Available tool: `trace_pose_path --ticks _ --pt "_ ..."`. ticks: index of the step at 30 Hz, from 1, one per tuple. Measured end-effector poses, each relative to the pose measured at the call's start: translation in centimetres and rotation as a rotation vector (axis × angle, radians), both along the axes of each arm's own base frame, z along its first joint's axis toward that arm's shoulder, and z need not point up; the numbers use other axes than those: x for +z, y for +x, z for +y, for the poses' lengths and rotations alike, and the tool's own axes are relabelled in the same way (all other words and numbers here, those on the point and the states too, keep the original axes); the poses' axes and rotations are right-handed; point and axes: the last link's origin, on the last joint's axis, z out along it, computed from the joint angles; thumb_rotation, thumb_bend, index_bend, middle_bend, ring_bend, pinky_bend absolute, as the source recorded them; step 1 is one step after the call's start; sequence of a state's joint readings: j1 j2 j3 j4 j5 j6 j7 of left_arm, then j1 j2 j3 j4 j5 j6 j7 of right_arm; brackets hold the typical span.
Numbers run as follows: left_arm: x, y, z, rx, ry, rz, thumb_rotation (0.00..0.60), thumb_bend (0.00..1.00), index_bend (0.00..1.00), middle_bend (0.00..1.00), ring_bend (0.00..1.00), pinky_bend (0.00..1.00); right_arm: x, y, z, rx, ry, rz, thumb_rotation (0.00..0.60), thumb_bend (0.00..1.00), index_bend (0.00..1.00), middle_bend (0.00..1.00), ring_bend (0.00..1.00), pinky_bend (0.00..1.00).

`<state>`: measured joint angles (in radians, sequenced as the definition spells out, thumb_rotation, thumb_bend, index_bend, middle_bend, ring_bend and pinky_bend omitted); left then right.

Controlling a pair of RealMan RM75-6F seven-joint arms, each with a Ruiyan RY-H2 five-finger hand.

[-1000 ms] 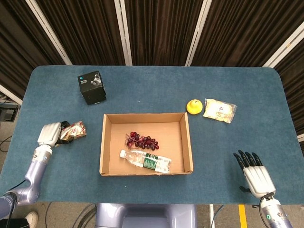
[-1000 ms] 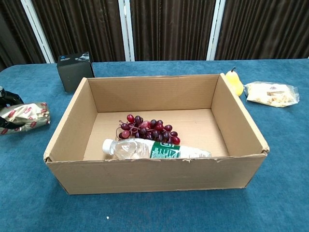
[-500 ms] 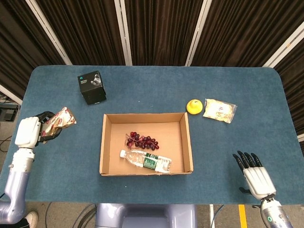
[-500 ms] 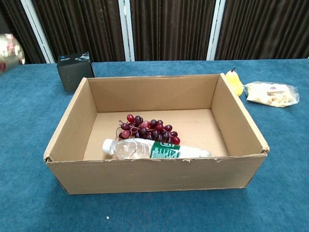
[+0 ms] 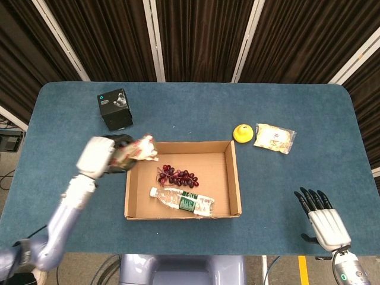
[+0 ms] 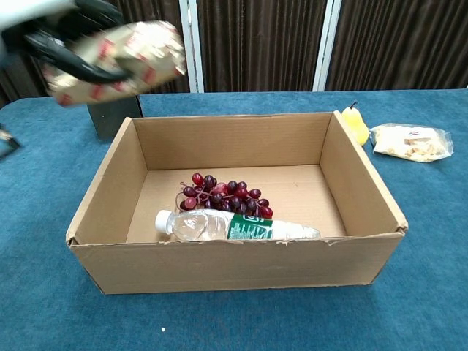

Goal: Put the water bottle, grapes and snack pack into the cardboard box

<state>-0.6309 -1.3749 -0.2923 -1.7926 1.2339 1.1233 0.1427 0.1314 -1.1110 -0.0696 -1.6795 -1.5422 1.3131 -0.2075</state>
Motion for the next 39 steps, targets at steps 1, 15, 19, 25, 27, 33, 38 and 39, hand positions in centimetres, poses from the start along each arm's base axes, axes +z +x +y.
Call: trace_pose_path --ticks 1,15,19,25,27,33,38,39 --pt "-1.0 0.6 0.1 -0.010 -0.019 0.012 0.600 0.22 0.46 0.40 0.39 0.47 0.1 -0.1 0.0 -0.001 -0.002 -0.001 0.600 0.00 0.00 0.00 0.00 0.00" --pt "-5.9 2.8 -1.5 -0.084 -0.342 0.146 0.600 0.00 0.00 0.00 0.00 0.06 0.7 -0.5 0.2 -0.008 -0.017 -0.003 0.600 0.00 0.00 0.00 0.00 0.00" --pt "-3.2 2.0 -2.3 -0.098 -0.303 0.147 0.600 0.00 0.00 0.00 0.00 0.05 0.7 -0.3 0.3 -0.003 -0.020 -0.005 0.600 0.00 0.00 0.00 0.00 0.00" --pt "1.7 -1.2 -4.4 -0.071 -0.126 0.152 0.600 0.00 0.00 0.00 0.00 0.03 0.9 -0.3 0.4 -0.001 -0.040 -0.008 0.600 0.00 0.00 0.00 0.00 0.00" --pt "3.4 -3.4 -5.7 -0.036 -0.037 0.179 0.600 0.00 0.00 0.00 0.00 0.01 0.9 -0.3 0.2 -0.007 -0.047 -0.009 0.600 0.00 0.00 0.00 0.00 0.00" --pt "6.9 -11.9 -12.4 0.211 0.175 0.371 0.600 0.01 0.00 0.00 0.00 0.00 0.5 -0.4 -0.2 -0.018 -0.037 -0.004 0.600 0.00 0.00 0.00 0.00 0.00" --pt "6.7 -16.5 -16.3 0.396 0.170 0.403 0.600 0.01 0.00 0.00 0.00 0.00 0.2 -0.3 -0.6 -0.017 -0.043 0.007 0.600 0.00 0.00 0.00 0.00 0.00" --pt "6.5 -17.1 -16.5 0.420 0.165 0.380 0.600 0.01 0.00 0.00 0.00 0.00 0.3 -0.2 -0.7 -0.014 -0.051 0.010 0.600 0.00 0.00 0.00 0.00 0.00"
